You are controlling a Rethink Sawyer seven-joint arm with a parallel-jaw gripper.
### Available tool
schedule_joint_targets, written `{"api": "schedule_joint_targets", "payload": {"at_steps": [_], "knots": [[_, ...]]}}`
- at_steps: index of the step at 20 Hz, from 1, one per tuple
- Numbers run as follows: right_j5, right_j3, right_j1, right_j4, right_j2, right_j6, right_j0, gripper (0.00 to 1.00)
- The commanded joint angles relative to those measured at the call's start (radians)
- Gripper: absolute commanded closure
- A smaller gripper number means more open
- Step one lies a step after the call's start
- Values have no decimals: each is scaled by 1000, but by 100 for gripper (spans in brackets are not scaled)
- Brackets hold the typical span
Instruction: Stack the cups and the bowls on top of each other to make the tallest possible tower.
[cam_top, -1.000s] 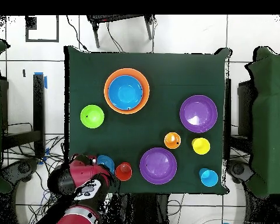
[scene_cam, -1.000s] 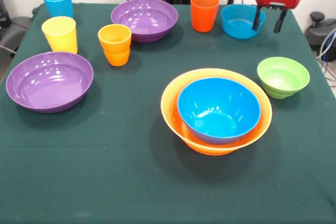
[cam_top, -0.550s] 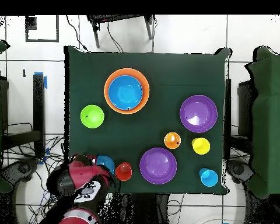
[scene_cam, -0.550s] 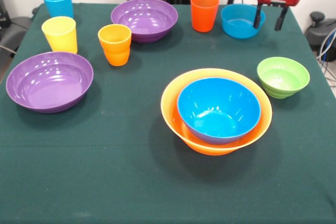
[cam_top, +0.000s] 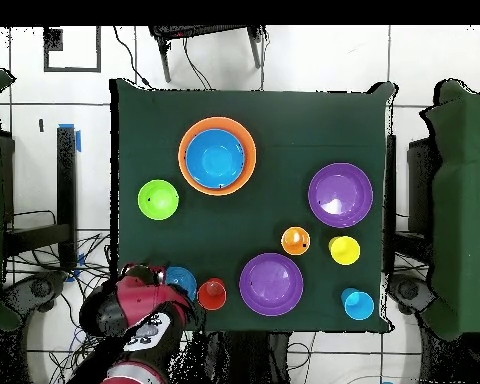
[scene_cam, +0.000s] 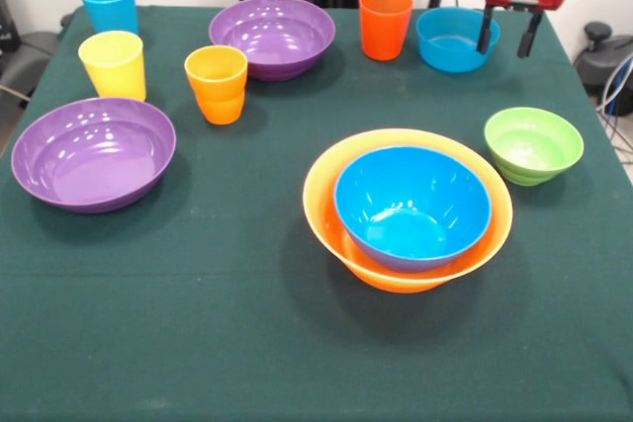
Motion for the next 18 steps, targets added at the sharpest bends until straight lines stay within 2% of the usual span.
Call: {"api": "schedule_joint_targets", "payload": {"at_steps": [1,6,11,14,16,18], "knots": [[-87,36,48,-28,43,165,26,0],[-119,31,75,-19,52,175,27,0],[-93,58,62,-18,59,169,25,0],[-116,110,34,-41,95,193,-9,0],[-77,128,13,-93,142,149,-61,0],[-86,136,0,-77,113,163,-43,0]]}}
